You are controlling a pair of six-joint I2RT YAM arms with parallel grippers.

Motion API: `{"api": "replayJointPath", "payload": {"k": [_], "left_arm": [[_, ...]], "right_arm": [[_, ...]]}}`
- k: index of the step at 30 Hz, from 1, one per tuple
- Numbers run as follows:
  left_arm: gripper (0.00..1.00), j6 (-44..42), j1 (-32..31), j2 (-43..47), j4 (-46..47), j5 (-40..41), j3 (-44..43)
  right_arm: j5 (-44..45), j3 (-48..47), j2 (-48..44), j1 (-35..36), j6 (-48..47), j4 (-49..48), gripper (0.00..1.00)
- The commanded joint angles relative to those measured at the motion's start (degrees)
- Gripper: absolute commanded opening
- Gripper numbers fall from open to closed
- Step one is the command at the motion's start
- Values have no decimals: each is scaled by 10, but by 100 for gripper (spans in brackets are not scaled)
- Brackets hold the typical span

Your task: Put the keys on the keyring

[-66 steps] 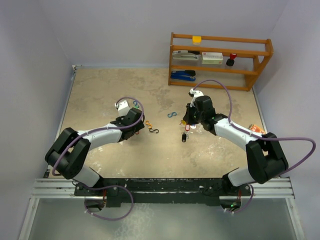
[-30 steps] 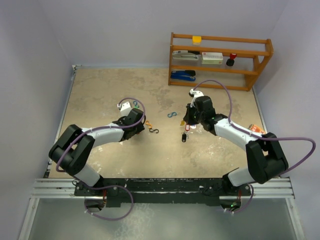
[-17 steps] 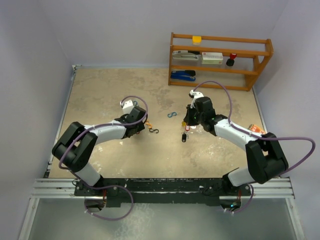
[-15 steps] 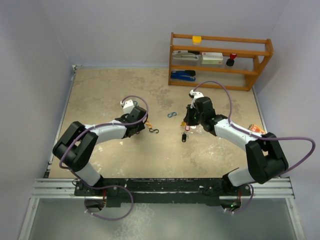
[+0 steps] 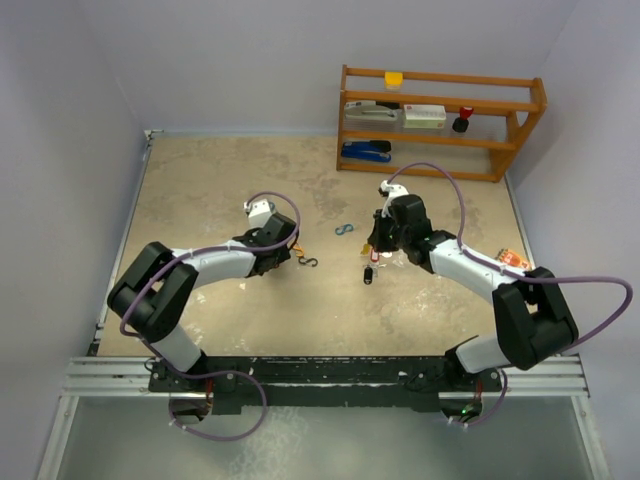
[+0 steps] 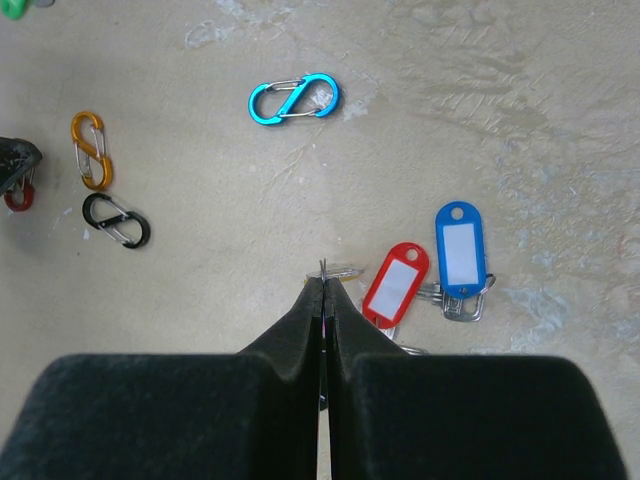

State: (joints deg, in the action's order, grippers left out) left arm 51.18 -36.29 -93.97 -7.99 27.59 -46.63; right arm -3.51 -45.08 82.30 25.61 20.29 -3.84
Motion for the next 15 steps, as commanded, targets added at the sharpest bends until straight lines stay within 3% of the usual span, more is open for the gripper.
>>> {"api": "replayJointPath", "payload": {"k": [1, 15], "left_arm": [[37, -13, -9, -12, -49, -8, 2], [35, -7, -20, -4, -55, -10, 12]], "right_arm": [[12, 4, -14, 3, -5, -20, 0], [10, -3, -13, 3, -5, -16, 0]]}}
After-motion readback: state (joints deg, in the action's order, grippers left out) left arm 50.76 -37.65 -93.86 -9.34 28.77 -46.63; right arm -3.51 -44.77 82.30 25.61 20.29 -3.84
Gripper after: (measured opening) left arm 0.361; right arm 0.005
